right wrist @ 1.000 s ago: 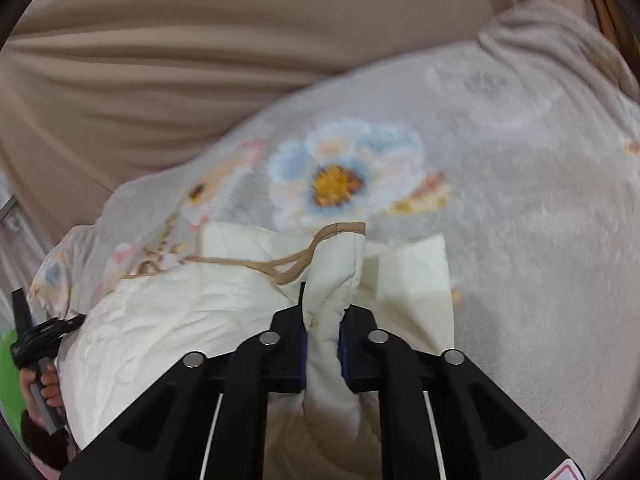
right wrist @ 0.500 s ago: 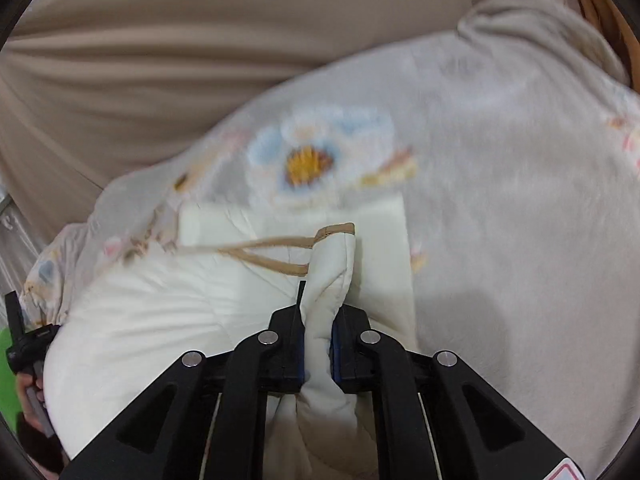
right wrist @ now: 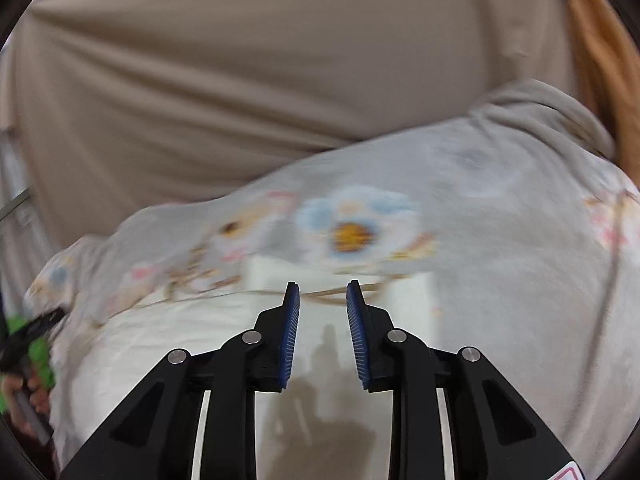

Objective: Fold large clothes

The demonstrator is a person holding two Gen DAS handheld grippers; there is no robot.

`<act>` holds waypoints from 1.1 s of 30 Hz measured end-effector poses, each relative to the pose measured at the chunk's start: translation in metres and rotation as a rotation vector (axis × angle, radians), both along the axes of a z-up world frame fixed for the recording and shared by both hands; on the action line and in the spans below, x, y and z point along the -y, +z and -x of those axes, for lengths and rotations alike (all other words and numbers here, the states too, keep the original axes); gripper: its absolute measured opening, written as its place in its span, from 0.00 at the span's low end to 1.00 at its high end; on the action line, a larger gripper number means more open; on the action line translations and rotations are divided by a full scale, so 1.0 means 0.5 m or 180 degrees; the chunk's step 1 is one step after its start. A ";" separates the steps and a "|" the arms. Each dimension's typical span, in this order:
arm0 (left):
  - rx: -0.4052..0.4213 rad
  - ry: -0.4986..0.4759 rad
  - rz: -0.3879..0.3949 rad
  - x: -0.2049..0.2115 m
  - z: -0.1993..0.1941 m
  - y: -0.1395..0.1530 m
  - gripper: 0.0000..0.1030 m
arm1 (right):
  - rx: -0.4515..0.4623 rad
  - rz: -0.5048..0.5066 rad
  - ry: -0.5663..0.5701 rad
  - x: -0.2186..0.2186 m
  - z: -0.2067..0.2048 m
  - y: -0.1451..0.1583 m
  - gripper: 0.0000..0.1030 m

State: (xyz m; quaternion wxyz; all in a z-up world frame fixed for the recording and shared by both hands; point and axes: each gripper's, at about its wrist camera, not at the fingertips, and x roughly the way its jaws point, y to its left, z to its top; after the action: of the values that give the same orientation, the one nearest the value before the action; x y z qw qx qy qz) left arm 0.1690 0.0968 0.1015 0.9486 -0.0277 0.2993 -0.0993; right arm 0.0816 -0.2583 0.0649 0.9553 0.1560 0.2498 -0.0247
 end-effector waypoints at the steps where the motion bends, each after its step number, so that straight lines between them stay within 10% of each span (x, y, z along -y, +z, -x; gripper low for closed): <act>1: -0.0046 -0.0249 0.0045 0.041 0.004 -0.002 0.50 | -0.0041 0.0042 0.0262 -0.049 -0.010 0.000 0.23; 8: -0.0447 -0.0682 -0.0284 0.184 -0.024 -0.141 0.53 | -0.0448 0.0516 0.1164 -0.246 -0.050 -0.107 0.08; 18: -0.0518 0.0257 -0.0011 -0.084 -0.090 -0.166 0.47 | -0.0661 -0.0109 -0.0347 0.149 0.029 -0.173 0.00; 27: -0.0580 0.0624 -0.0266 -0.076 -0.173 -0.142 0.55 | -0.0573 0.0160 -0.0395 0.100 -0.061 -0.074 0.04; 33: -0.1057 0.0777 0.0135 -0.130 -0.229 -0.222 0.65 | -0.0972 -0.0222 -0.0377 0.143 -0.159 -0.177 0.00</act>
State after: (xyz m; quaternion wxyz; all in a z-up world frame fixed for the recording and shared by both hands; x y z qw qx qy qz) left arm 0.2835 0.1616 -0.0096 0.8904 -0.0998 0.4438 0.0160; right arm 0.1613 -0.3298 -0.0236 0.8971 0.1979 0.3832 -0.0958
